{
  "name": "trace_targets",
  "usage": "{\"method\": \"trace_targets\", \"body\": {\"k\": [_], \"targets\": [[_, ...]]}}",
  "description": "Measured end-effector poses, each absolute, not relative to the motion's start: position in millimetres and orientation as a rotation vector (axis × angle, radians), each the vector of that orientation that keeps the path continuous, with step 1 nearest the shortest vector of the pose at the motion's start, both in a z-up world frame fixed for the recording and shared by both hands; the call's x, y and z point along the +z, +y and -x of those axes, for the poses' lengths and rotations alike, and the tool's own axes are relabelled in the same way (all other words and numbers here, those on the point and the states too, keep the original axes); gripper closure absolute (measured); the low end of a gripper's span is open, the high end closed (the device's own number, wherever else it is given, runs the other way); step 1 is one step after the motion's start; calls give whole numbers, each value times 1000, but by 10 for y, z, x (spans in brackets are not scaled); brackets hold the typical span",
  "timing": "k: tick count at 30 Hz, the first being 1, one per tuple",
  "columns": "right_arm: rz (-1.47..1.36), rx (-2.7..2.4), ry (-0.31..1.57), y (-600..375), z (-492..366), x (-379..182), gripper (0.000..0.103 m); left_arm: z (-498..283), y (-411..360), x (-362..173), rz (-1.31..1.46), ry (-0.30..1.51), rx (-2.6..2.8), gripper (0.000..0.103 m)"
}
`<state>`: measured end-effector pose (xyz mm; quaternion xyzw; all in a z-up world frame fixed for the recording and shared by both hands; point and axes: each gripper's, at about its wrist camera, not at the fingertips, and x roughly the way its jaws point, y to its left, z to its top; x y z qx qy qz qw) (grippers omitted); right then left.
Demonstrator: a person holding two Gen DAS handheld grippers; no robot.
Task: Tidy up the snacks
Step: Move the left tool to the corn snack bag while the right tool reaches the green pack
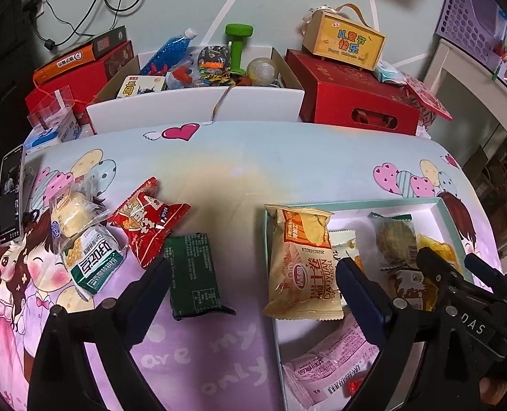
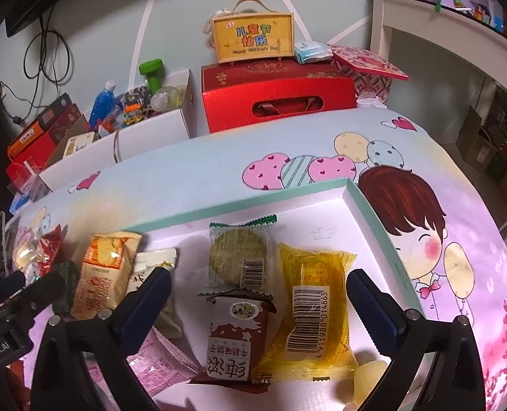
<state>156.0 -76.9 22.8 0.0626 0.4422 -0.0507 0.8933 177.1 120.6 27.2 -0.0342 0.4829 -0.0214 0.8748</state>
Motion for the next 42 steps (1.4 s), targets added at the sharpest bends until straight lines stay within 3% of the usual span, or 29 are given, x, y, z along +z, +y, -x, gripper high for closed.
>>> {"method": "trace_targets", "body": {"k": [12,26,35,42], "targets": [[-163,-27,888,-498,-1504,381,0,-1658,1505,410,74,1001,-6,7],[-101,174,889,287,-1449,354,0,-1320,2852,278,308,1011,267,7],[-48,267,862,726,-1403,334,0,-1298,3175,152,439,1002,289,7],[28,327,866,1069,-1453,235,15,-1540,3138,-19,474,1026,230,7]]}}
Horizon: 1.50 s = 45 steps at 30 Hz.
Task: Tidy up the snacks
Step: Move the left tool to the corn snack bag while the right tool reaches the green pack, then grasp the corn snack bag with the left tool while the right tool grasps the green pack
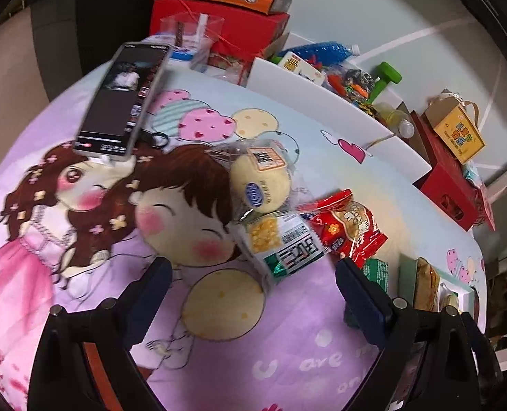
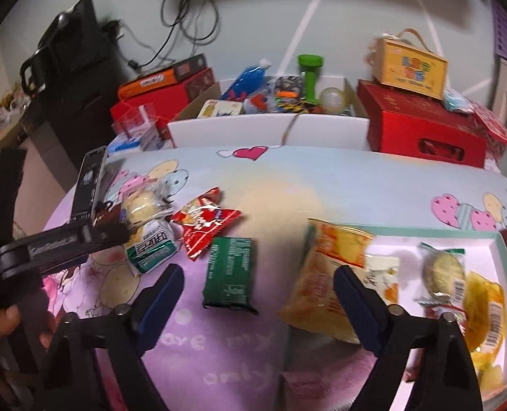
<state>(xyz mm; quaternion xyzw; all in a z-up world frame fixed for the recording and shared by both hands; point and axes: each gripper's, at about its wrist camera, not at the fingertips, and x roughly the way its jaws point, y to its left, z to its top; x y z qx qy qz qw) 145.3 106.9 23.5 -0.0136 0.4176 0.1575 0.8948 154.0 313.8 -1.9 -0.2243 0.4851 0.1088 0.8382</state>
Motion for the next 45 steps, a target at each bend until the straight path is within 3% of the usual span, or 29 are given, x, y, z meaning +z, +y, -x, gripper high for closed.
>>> {"method": "trace_targets", "body": {"k": [9,29,33,45], "targets": [[86,364,902,1405,-1645,8,30,-1798,3133,-202,472,1042,205,7],[171,351,963,1610,-1799,-383,36,-2056,2922,-479,365,1084,226,7],[176,359,969,1635,-1787,-400,40,-2052,2895,-462,344,1081,231,15],[216,338,983,1664,-1777,-453,45,-2028,2932,-468,350,1085,233,16]]}}
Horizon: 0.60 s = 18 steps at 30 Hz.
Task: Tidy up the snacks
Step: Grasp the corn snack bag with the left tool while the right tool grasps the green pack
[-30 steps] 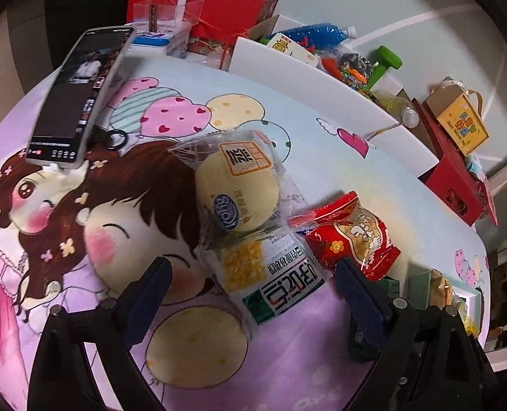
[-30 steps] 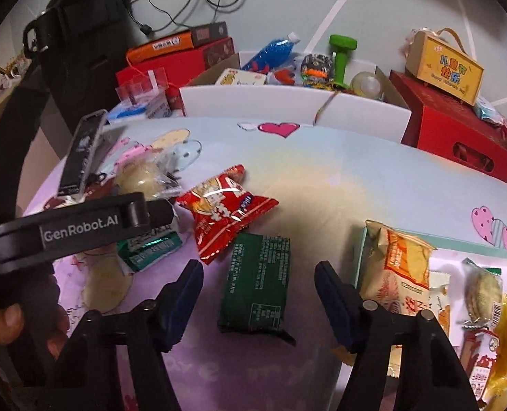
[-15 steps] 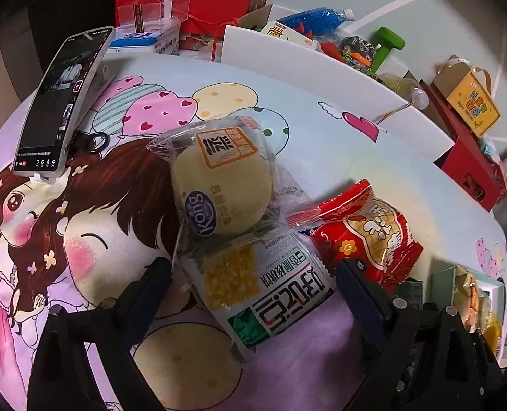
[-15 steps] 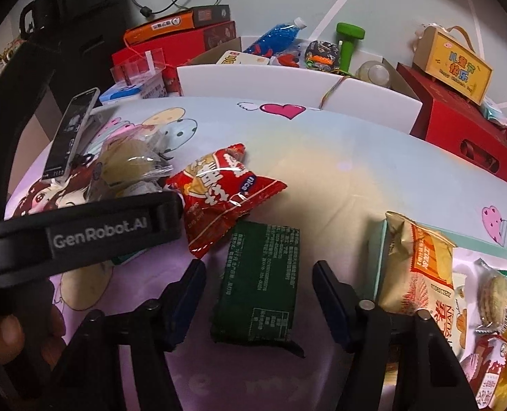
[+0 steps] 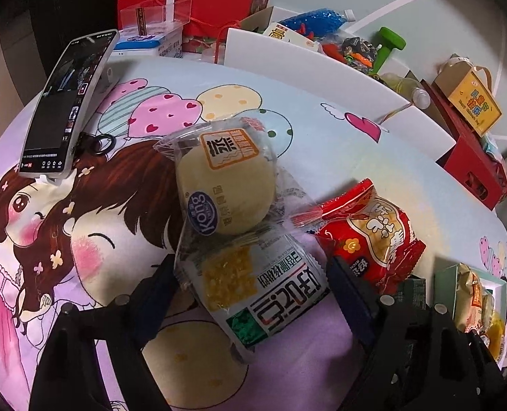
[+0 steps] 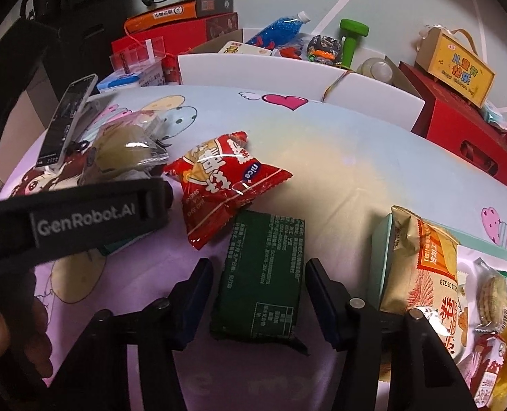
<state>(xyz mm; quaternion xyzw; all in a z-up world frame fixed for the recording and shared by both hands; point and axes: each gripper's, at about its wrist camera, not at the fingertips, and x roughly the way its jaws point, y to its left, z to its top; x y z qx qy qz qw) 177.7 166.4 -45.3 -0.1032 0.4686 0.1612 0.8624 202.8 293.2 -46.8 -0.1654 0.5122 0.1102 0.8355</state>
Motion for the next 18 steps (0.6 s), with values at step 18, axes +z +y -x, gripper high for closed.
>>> {"method": "trace_targets", "body": {"k": [18], "targets": [[214,339,980,1624,-1741,-364,61,-1997,2877,-379,322,1076,226,45]]}}
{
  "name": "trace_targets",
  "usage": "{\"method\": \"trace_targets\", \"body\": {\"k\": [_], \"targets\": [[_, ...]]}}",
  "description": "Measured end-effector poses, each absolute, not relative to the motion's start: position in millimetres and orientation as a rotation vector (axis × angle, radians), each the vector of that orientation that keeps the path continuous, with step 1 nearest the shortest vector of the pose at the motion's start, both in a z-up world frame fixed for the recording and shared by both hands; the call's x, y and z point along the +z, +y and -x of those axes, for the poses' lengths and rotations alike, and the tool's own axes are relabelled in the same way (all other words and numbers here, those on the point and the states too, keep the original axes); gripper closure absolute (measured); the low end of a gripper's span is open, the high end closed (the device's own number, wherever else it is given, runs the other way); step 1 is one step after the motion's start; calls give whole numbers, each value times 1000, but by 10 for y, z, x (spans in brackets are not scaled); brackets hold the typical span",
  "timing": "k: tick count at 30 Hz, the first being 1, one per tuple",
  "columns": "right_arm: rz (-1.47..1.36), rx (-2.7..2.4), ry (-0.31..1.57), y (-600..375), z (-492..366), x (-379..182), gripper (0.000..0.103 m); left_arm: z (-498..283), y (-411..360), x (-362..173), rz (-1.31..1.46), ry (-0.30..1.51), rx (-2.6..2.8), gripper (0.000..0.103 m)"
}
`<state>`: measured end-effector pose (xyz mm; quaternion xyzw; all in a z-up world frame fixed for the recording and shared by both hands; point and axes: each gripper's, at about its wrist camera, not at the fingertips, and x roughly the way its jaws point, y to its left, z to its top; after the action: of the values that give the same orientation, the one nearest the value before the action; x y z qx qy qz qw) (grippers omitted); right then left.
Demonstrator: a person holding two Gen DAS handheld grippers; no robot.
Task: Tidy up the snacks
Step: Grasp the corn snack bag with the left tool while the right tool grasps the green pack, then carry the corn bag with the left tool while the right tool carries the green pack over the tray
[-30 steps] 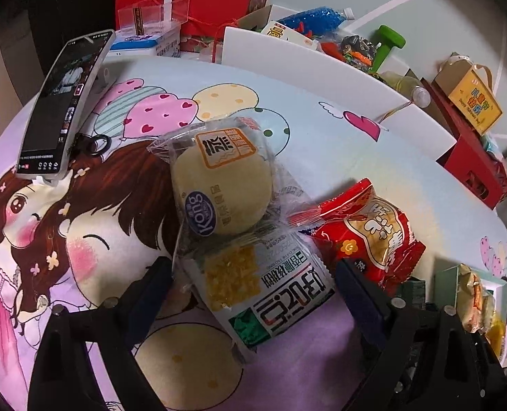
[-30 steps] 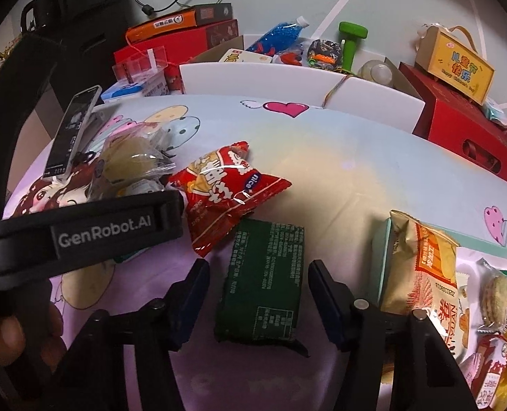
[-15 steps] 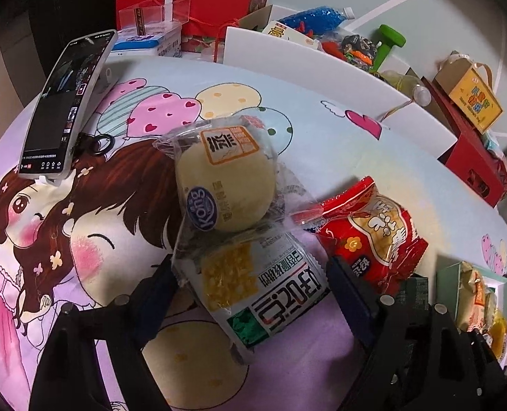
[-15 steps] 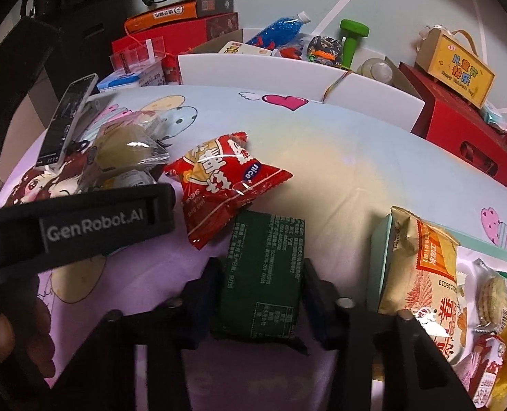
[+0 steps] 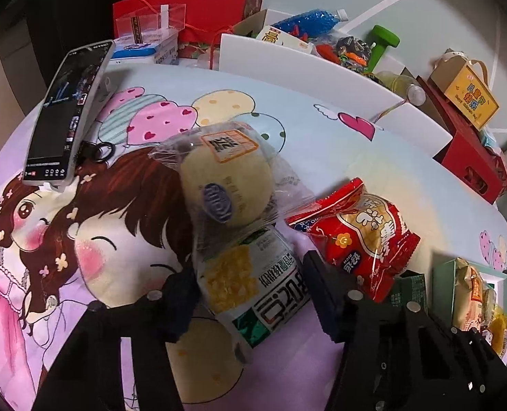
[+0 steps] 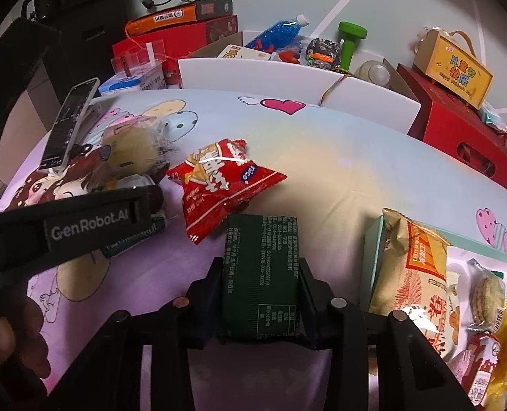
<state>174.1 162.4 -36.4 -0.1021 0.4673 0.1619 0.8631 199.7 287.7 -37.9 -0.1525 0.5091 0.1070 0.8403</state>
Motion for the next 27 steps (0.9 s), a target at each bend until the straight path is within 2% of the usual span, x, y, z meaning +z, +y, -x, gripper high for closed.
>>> {"method": "trace_targets", "body": {"k": [27], "targets": [[195,309,951,1369,-1407,-42,61,-1637,2771,-217,395,1081,151,49]]}}
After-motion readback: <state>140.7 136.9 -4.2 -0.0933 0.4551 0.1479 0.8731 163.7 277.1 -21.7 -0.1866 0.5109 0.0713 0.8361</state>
